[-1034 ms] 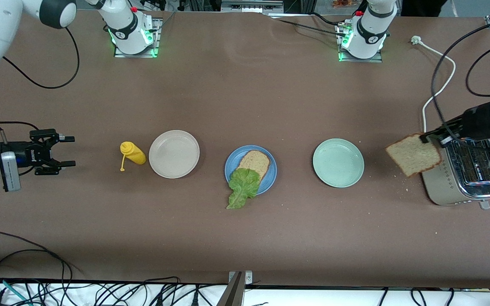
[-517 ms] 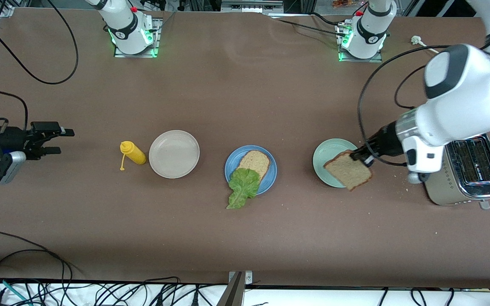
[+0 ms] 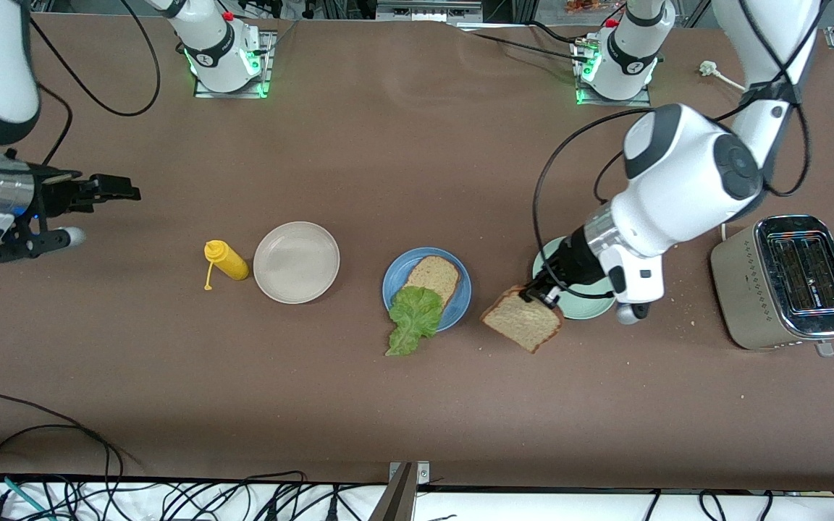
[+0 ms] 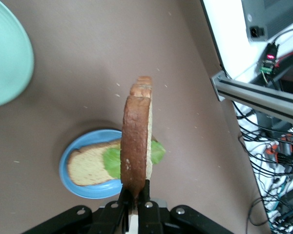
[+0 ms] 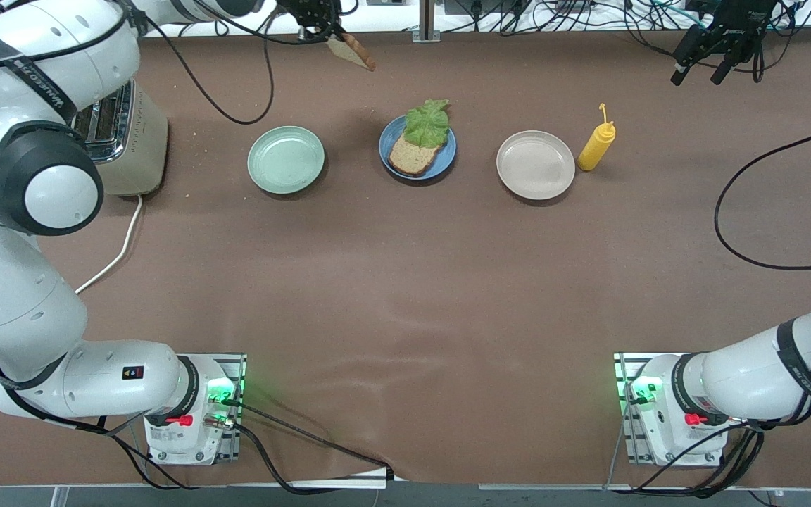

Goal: Make sandwich in blue plate with both arms
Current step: 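Draw back the right gripper while the left gripper carries the toast to the plate, then lower the toast onto the lettuce with the left gripper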

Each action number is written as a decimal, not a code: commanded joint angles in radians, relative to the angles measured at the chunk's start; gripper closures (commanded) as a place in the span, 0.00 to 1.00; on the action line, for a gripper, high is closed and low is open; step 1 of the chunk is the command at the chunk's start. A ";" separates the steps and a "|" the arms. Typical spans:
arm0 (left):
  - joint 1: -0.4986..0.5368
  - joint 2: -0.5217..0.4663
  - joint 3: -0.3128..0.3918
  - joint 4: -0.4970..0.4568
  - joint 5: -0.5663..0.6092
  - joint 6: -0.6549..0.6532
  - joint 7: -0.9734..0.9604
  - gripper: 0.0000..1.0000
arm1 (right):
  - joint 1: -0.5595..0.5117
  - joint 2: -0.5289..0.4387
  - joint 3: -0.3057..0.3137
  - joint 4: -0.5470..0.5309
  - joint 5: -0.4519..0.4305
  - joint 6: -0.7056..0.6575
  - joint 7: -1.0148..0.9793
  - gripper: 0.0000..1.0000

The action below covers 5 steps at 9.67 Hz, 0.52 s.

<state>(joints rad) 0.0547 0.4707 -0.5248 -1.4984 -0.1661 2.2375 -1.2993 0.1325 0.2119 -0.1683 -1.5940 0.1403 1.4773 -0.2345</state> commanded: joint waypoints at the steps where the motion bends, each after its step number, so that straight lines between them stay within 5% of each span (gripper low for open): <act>1: -0.102 0.090 0.009 0.007 -0.007 0.193 -0.060 1.00 | -0.023 -0.248 0.085 -0.284 -0.120 0.191 0.209 0.00; 5: -0.206 0.140 0.012 -0.043 -0.006 0.423 -0.106 1.00 | -0.111 -0.310 0.085 -0.190 -0.111 0.151 0.195 0.00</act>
<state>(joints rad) -0.1080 0.6086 -0.5238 -1.5032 -0.1661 2.5695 -1.3806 0.0747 -0.0726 -0.0988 -1.8194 0.0402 1.6739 -0.0362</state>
